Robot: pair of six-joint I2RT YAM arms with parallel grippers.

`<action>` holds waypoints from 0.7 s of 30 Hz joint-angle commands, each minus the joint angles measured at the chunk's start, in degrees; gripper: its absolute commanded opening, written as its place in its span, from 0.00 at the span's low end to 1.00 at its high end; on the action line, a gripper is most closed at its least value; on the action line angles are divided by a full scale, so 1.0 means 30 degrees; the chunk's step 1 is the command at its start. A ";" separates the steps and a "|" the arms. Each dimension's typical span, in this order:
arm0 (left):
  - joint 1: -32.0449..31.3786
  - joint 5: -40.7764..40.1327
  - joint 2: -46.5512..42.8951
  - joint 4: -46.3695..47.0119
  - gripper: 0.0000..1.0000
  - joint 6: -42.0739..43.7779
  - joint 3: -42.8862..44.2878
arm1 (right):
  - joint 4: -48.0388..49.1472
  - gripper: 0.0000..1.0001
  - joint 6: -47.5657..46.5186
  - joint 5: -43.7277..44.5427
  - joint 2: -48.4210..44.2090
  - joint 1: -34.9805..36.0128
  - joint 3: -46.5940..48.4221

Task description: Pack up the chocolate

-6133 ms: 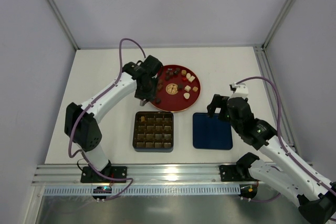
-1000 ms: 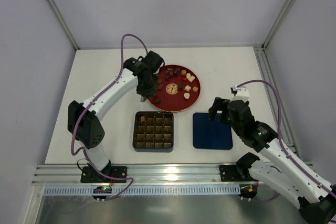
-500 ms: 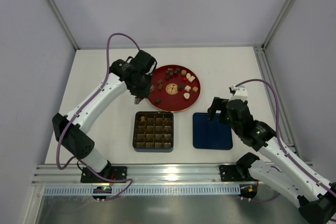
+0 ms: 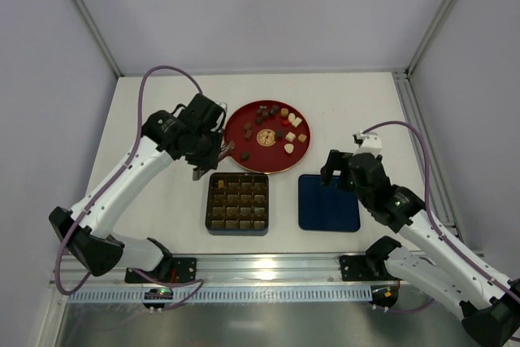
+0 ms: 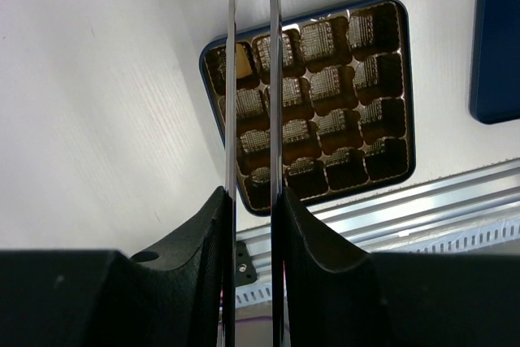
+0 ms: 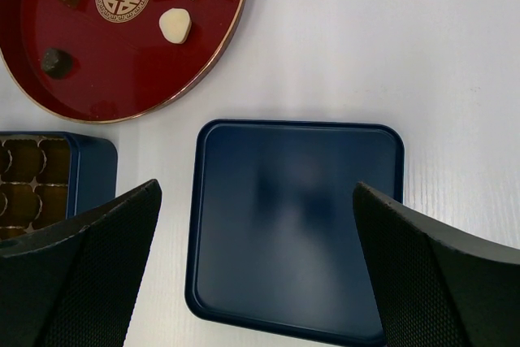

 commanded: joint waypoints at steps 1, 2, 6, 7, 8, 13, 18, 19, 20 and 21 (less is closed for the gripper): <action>-0.0259 0.0314 -0.1173 -0.0656 0.29 -0.0052 -0.0216 | 0.0712 1.00 0.0231 0.0327 0.0063 0.0051 0.0231; -0.0289 0.0372 -0.1321 -0.0745 0.29 -0.0081 -0.0419 | 0.0741 1.00 0.0289 0.0299 0.0034 0.0080 0.0231; -0.0552 0.0665 -0.2170 -0.0980 0.29 -0.0228 -0.1211 | 0.0741 1.00 0.0289 0.0357 0.0063 0.0080 0.0231; -0.0698 0.0665 -0.2346 -0.0951 0.29 -0.0228 -0.1415 | 0.0741 1.00 0.0289 0.0386 0.0092 0.0080 0.0202; -0.0699 0.0665 -0.2754 -0.0922 0.29 -0.0228 -0.1852 | 0.0770 1.00 0.0289 0.0415 0.0092 0.0080 0.0172; -0.0933 0.0959 -0.3460 -0.0921 0.29 -0.0316 -0.2939 | 0.0712 1.00 0.0290 0.0445 0.0092 0.0051 0.0143; -0.1284 0.1134 -0.3608 -0.0951 0.29 -0.0520 -0.3116 | 0.0741 1.00 0.0318 0.0445 0.0121 0.0080 0.0084; -0.1372 0.1163 -0.3549 -0.0922 0.30 -0.0579 -0.3204 | 0.0712 1.00 0.0290 0.0474 0.0093 0.0080 0.0084; -0.1547 0.1134 -0.3549 -0.0835 0.30 -0.0580 -0.3263 | 0.0741 1.00 0.0289 0.0503 0.0092 0.0080 0.0055; -0.1607 0.1134 -0.3520 -0.0747 0.29 -0.0667 -0.3292 | 0.0741 1.00 0.0289 0.0474 0.0092 0.0080 0.0055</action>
